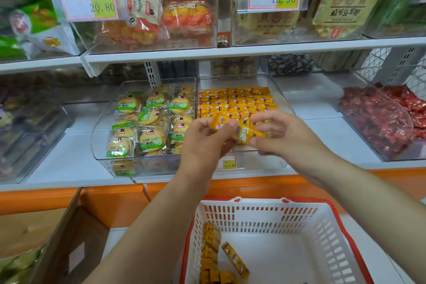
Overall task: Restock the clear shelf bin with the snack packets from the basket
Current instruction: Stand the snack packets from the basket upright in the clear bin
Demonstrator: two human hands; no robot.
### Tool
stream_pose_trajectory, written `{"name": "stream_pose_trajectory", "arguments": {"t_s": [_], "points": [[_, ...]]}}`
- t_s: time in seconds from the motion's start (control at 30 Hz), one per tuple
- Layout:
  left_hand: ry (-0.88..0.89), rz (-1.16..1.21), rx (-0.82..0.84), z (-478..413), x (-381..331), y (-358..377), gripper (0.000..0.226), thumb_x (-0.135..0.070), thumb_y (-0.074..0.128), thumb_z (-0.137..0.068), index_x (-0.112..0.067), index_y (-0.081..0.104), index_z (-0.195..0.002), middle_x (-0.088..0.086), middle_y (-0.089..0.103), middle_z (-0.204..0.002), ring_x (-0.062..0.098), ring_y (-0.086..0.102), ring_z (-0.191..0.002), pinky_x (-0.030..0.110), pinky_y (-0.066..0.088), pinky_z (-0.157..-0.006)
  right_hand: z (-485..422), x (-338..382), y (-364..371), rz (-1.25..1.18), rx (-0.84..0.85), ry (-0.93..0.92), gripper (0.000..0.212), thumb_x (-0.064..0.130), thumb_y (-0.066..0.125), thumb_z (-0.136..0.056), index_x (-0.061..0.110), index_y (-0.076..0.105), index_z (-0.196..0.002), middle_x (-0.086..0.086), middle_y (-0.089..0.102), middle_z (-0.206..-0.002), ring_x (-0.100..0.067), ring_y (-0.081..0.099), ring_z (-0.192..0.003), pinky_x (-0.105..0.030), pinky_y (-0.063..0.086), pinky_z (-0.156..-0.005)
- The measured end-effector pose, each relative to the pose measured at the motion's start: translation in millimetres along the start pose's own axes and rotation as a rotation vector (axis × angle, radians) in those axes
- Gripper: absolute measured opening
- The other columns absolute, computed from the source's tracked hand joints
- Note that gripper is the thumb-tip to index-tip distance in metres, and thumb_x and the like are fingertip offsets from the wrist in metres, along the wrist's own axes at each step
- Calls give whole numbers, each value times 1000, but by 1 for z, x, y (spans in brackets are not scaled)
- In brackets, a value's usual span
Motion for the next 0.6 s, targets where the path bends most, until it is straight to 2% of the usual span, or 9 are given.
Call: {"name": "stream_pose_trajectory", "arguments": {"t_s": [0.07,0.13,0.17,0.23,0.3,0.37,0.4,0.47,0.6], "points": [[54,-121,-31,-6,-4,-9,31,-21,78,-89,-5,61,-109,7,77,-88,16,75,-78,29,61,-69,-19,0,-12,-167,-83,-11,39,5,80,-78,25,69,-109,5,74,-91,-15,65,-78,-26,52,-65],[152,-405,-82,-10,-7,-19,20,-23,79,-88,-15,65,-99,1,76,-87,11,73,-79,31,62,-70,-40,-2,-22,-235,-130,-6,39,5,78,-80,22,66,-113,0,73,-90,-17,61,-77,-29,48,-65],[203,-569,-106,-12,-9,-23,14,-22,78,-89,-21,66,-97,-4,74,-88,9,72,-82,32,62,-74,-51,-1,-26,-181,-143,-17,37,7,79,-81,23,65,-112,-2,72,-91,-17,62,-77,-29,48,-66],[265,-867,-130,-14,-8,-28,12,-22,73,-92,-28,68,-101,-14,71,-94,7,68,-87,36,61,-80,-73,0,-34,76,-169,-73,35,10,80,-81,26,65,-108,-1,72,-94,-12,64,-75,-26,52,-66],[290,-1099,-119,-16,-2,-30,21,-27,71,-93,-29,69,-114,-13,71,-102,9,66,-90,36,60,-81,-93,-5,-38,348,-172,-100,36,11,82,-80,27,66,-107,-1,69,-103,-11,62,-76,-30,54,-72],[325,-1282,-88,-16,6,-27,28,-30,69,-94,-29,68,-122,-9,73,-111,13,66,-95,36,59,-80,-111,-19,-33,584,-131,-99,36,13,84,-78,27,67,-106,3,64,-102,-9,56,-72,-23,47,-72],[357,-1348,-78,-15,9,-25,29,-30,68,-94,-28,69,-123,-8,73,-113,15,67,-98,36,59,-79,-117,-28,-29,693,-116,-95,37,15,85,-77,26,68,-107,6,62,-96,-7,53,-69,-18,43,-68],[442,-1436,-74,-11,11,-20,24,-29,65,-95,-28,71,-118,-6,74,-109,18,67,-96,36,58,-75,-127,-47,-20,810,-80,-91,39,16,86,-75,20,70,-111,7,56,-84,-10,51,-69,-18,38,-67],[566,-1497,-78,-4,12,-13,15,-26,70,-93,-23,75,-107,-4,75,-102,21,62,-96,29,48,-67,-140,-75,-3,858,-61,-103,42,17,86,-74,15,71,-114,-6,58,-93,-17,51,-85,-26,40,-78]]}}
Point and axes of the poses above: each hand's wrist, its own z-axis away from the middle knuckle, its own y-axis out of the palm, x = y × z, the point moved 10 cm from there along -z, towards the middle knuckle
